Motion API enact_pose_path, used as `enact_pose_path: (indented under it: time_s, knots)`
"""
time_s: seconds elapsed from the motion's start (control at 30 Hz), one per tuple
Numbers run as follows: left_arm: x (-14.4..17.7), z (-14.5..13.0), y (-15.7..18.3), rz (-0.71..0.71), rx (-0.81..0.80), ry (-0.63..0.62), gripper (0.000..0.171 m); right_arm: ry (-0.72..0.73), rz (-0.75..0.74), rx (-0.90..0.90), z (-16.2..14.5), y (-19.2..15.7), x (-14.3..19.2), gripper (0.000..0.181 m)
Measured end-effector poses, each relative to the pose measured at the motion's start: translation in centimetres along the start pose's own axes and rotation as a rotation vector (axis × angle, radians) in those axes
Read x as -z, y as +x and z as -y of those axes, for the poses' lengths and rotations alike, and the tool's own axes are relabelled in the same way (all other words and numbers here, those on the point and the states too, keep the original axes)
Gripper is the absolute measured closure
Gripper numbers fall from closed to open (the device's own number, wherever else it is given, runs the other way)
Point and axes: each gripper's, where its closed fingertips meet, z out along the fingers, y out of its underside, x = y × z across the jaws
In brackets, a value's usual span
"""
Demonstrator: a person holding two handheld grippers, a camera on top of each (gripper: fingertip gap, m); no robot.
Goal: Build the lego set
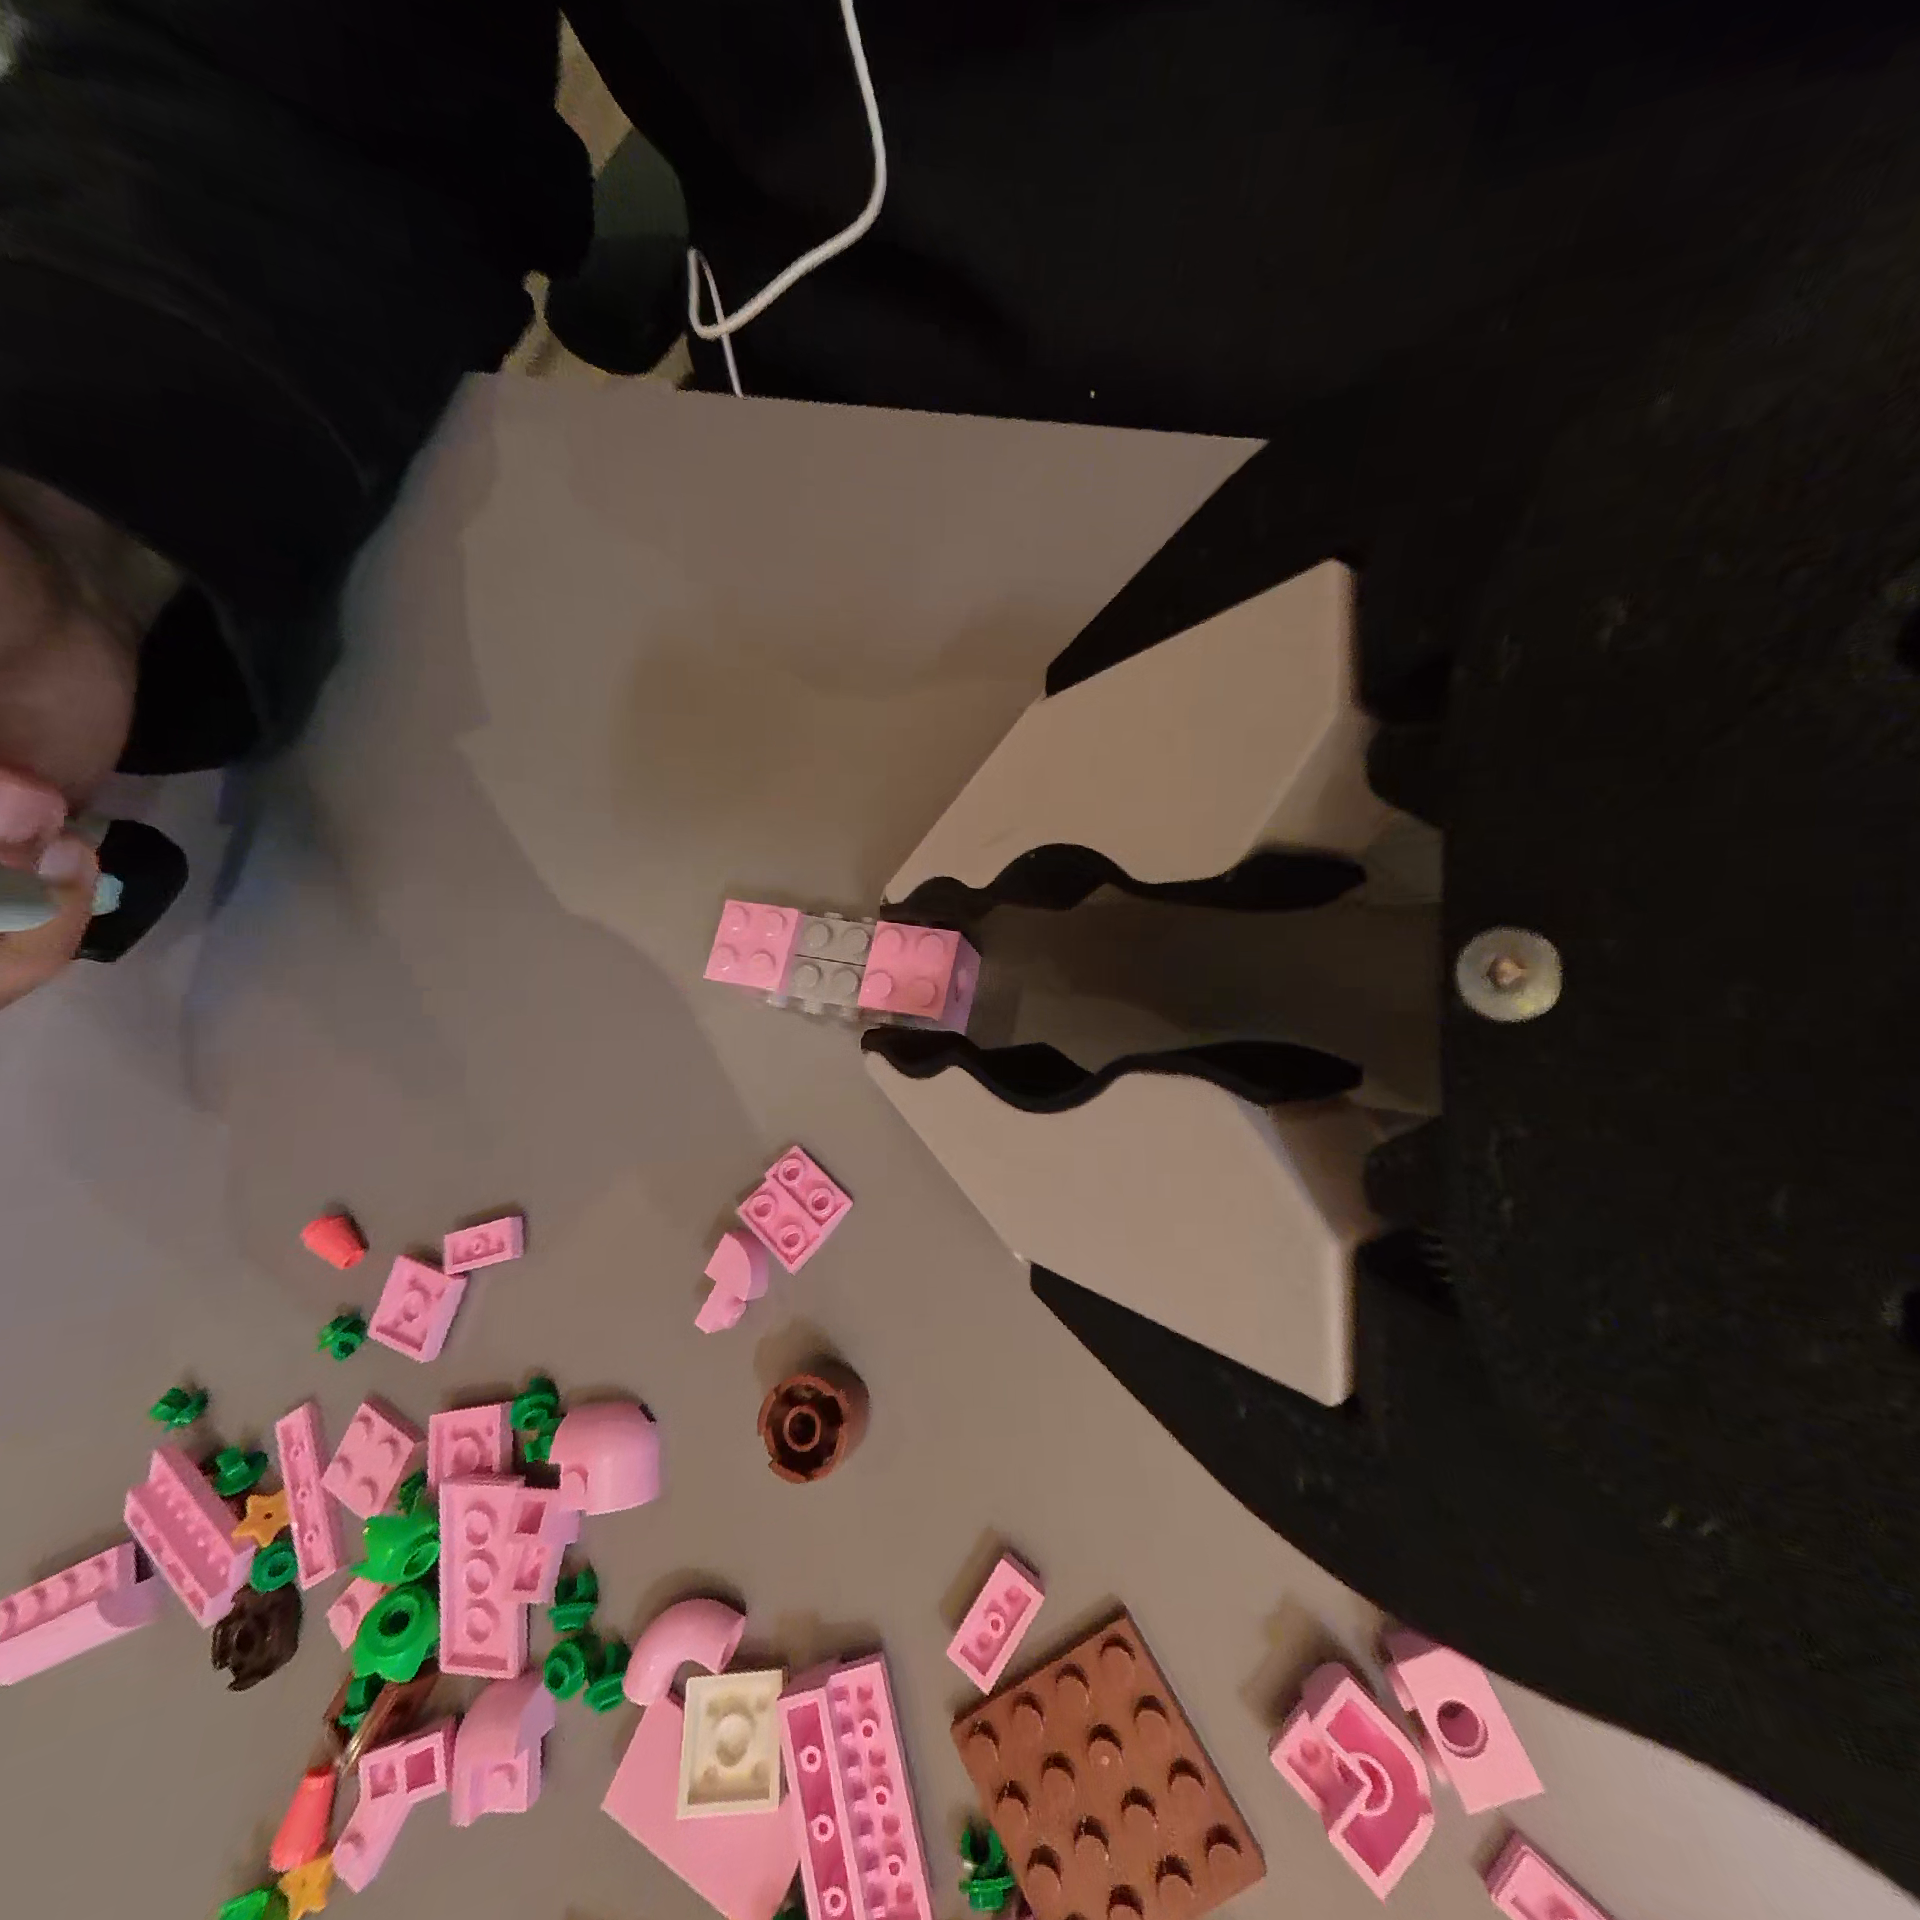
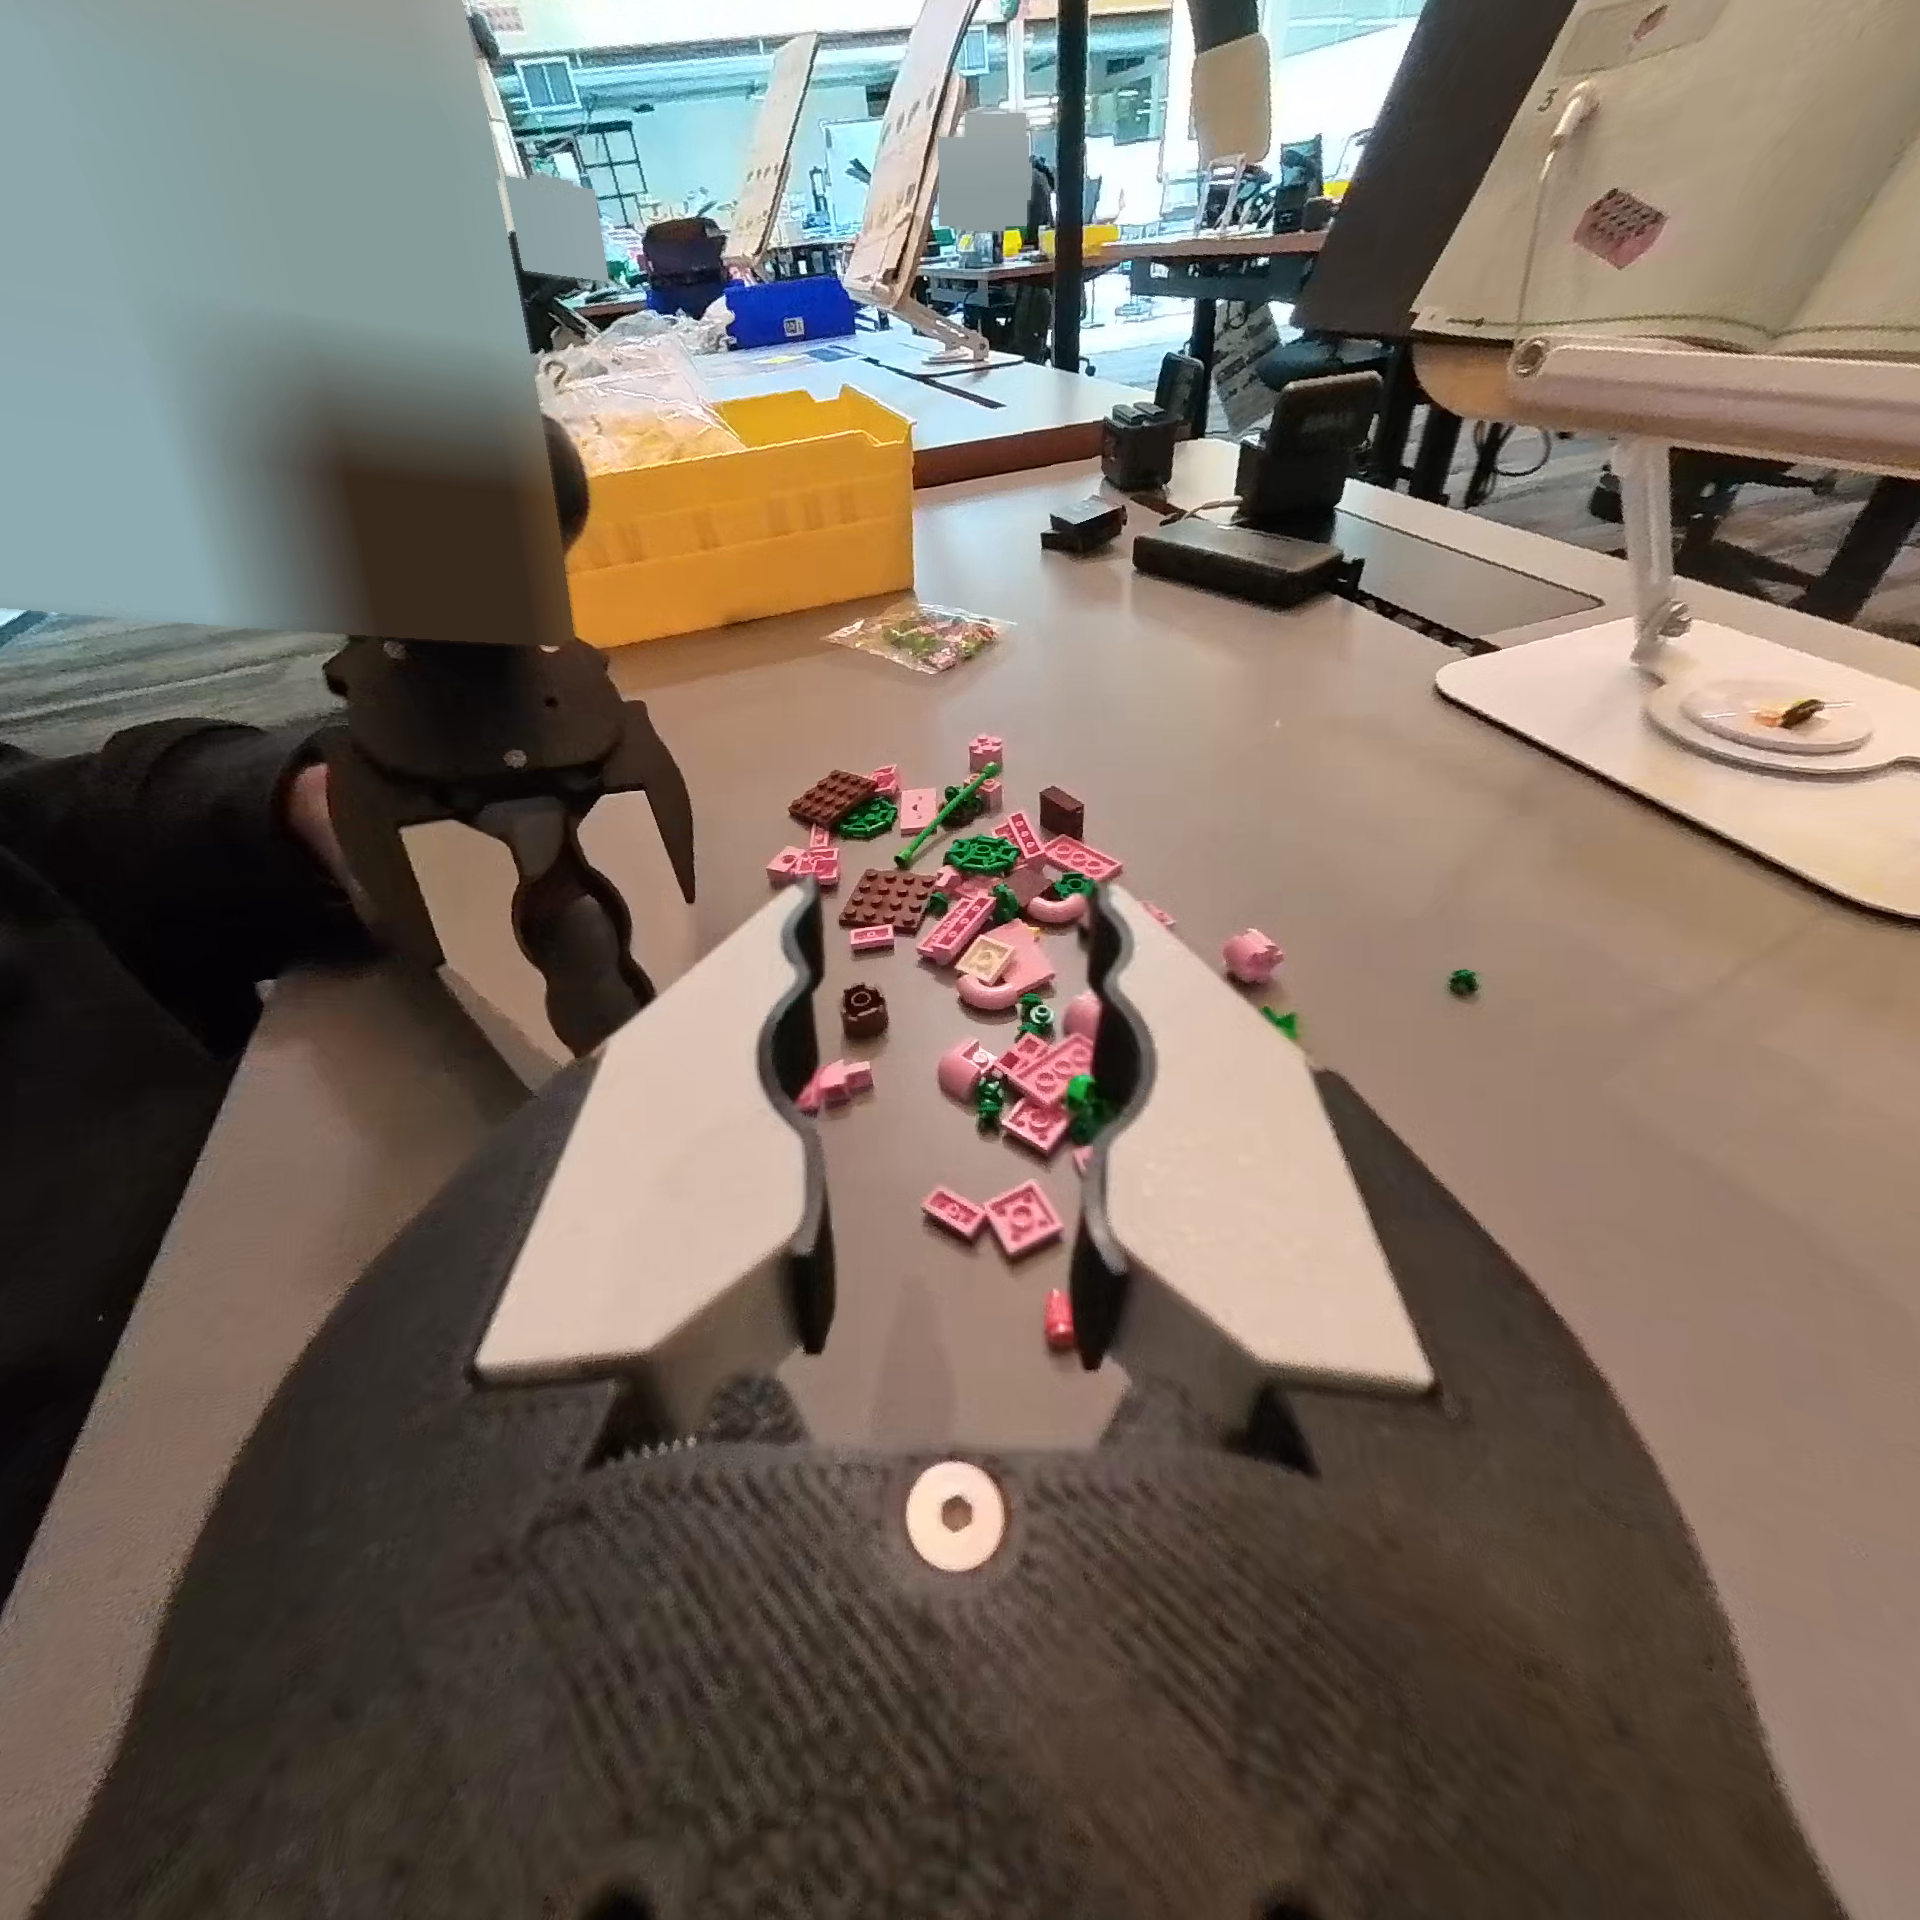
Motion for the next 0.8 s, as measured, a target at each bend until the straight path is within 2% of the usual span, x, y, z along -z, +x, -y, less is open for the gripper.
enact_pose_path:
  time_s: [0.23, 0.4, 0.8]
  knots:
    - [1.4, 1.3, 0.4, -0.081, 0.045, 0.129, 0.145, 0.053, -0.033, -0.041, 0.7, 1.0, 0.8, 0.133]
    - [2.8, 2.4, 0.8, -0.128, 0.045, 0.241, 0.144, 0.037, -0.022, -0.065, 0.0, 0.9, 0.4, 0.135]
    - [2.5, 2.1, 1.1, -0.116, 0.023, 0.216, 0.143, -0.012, -0.016, -0.062, -1.4, 0.7, -0.6, 0.138]
